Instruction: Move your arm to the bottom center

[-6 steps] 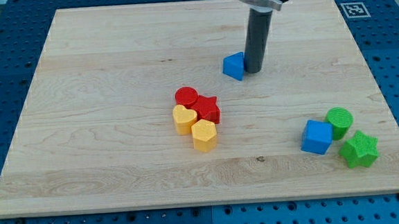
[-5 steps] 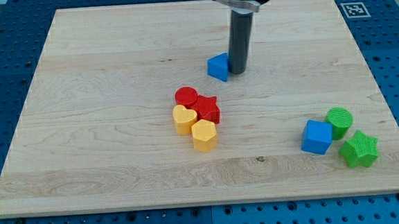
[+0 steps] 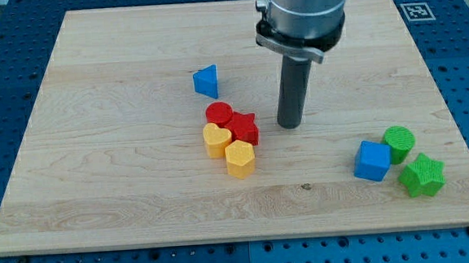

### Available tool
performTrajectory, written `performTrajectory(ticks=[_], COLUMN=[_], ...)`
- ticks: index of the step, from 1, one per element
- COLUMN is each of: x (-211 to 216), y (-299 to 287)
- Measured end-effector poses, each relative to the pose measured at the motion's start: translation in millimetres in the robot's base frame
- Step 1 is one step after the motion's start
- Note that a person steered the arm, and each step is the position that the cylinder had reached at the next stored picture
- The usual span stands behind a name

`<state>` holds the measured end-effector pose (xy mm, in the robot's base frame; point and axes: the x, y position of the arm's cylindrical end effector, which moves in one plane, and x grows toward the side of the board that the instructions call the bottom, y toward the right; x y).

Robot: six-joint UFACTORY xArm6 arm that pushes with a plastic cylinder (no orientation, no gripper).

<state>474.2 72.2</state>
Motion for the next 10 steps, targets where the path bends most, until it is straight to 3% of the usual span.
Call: performTrajectory(ticks=[6, 8, 10], x=[13.7, 72.5, 92.8], y=[0.2, 2.7, 21.4])
